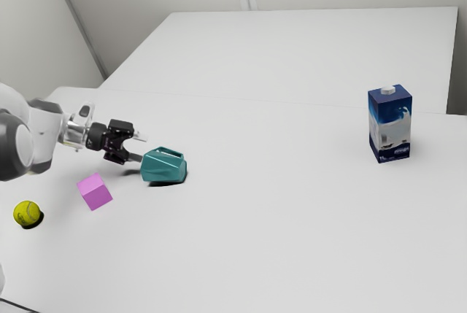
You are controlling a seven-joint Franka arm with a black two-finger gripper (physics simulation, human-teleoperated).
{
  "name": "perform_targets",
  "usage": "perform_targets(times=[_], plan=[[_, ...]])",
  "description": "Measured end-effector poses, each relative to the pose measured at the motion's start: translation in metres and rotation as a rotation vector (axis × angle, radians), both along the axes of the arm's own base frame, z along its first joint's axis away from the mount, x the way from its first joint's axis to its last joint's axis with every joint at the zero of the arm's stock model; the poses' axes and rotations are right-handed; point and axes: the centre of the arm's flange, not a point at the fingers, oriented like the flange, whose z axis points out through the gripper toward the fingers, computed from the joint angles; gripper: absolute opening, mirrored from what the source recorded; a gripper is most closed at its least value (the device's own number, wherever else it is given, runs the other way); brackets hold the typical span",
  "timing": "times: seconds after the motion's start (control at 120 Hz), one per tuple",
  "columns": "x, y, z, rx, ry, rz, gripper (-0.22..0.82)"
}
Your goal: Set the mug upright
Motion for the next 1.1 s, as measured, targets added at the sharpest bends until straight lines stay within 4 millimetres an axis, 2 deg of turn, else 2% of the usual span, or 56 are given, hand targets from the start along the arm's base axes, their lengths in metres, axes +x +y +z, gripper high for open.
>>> perform_targets(times=[0.217,0.408,0.567,0.633,0.767,0.858,0.942,1.1], plan=[[-0.004,-0.02,-0.002,-0.004,-0.067,-0.032,0.6],[-0.011,-0.03,-0.012,-0.004,-0.086,-0.049,0.6],[-0.012,-0.036,-0.011,0.005,-0.109,-0.061,0.58],[-0.013,-0.037,-0.013,0.006,-0.114,-0.062,0.51],[-0.015,-0.037,-0.016,0.006,-0.123,-0.055,0.2],[-0.015,-0.037,-0.017,0.007,-0.126,-0.054,0.04],[-0.016,-0.037,-0.018,0.008,-0.129,-0.053,-0.04],[-0.016,-0.037,-0.019,0.014,-0.132,-0.054,-0.09]])
